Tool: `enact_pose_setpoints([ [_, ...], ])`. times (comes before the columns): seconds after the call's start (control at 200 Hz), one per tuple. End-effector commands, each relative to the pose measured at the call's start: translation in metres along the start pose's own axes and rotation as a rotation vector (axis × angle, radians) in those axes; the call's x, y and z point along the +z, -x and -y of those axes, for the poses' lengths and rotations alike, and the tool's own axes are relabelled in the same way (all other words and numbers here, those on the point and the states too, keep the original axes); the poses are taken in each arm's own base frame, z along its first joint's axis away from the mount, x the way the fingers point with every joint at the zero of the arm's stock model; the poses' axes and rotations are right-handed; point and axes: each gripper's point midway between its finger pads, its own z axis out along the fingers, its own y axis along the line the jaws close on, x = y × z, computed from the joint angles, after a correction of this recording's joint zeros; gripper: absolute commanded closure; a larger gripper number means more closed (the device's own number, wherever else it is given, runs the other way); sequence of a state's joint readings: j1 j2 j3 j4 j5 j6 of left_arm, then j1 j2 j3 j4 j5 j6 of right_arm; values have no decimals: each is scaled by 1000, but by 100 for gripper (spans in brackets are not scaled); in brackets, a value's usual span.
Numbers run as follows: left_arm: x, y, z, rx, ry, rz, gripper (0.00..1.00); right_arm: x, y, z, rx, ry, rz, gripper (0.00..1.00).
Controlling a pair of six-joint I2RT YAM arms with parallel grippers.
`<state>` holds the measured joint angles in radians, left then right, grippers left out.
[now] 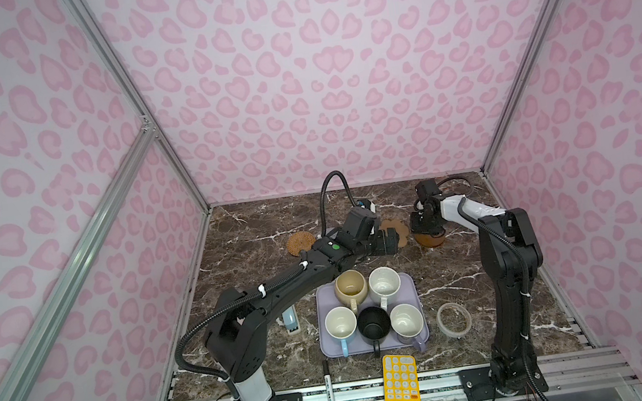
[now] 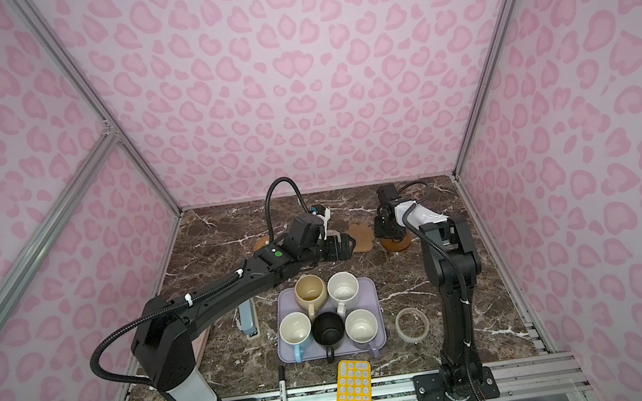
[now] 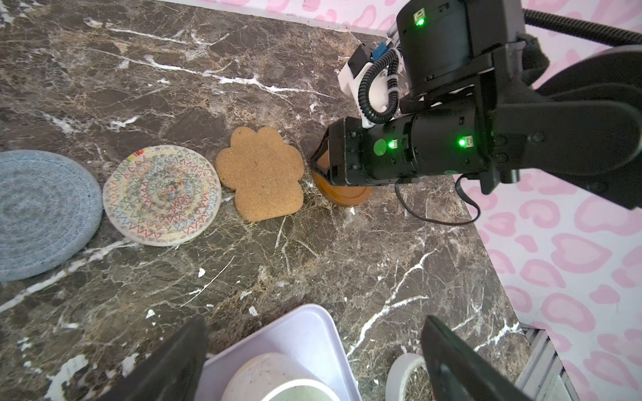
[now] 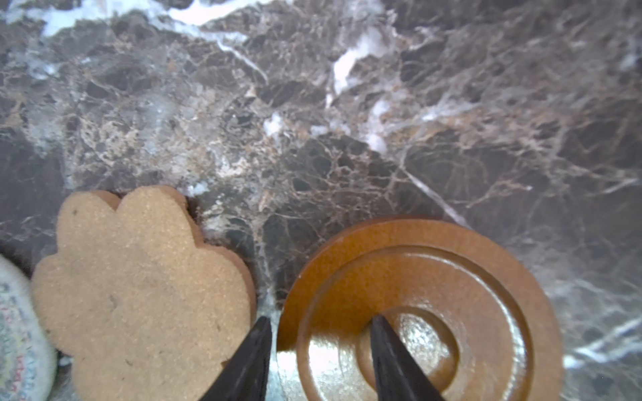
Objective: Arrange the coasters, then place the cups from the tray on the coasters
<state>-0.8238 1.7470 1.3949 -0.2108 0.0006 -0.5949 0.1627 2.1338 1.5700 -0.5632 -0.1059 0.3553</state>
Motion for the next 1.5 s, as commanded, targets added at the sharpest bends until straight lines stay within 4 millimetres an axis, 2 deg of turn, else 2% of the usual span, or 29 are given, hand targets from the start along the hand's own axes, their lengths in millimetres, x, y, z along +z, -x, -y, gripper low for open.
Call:
enact_pose_setpoints([
  [0.0,0,4,-2,0,4,14,3,8,-7,1,-6,-9,-38,52],
  [0.115,-2,4,-2,-2,5,17,3,13,-10,2,-6,-10,-51,52],
  [0.39,-4,4,-5,-6,9,22,3,7,-4,-1,-13,-2,-29,52],
  [0.585,-5,4,-6,-7,12,24,3,11,-6,-1,-16,-3,-43,48],
  [0.92,-7,5,-8,-12,14,28,3,0,-3,-1,-21,-10,-24,47],
  [1.125,-12,7,-6,-17,7,38,3,-26,3,-4,-26,0,27,48],
  [1.24,-23,15,-3,-27,-6,61,3,-47,7,-6,-31,16,61,46],
  [1.255,-21,7,-9,-29,5,45,3,-50,7,-6,-32,20,64,45],
  [1.295,-25,7,-11,-33,6,48,3,-58,7,-8,-33,29,74,42],
  [1.365,-34,9,-12,-39,4,58,3,-74,5,-11,-45,45,96,34],
  [1.405,-41,11,-11,-42,-4,68,3,-87,7,-16,-62,59,122,24],
  [1.42,-43,11,-11,-43,-5,68,3,-86,-3,-14,-73,54,106,19],
  [1.495,-58,14,-11,-46,-13,87,3,-107,-8,-21,-115,62,149,7],
])
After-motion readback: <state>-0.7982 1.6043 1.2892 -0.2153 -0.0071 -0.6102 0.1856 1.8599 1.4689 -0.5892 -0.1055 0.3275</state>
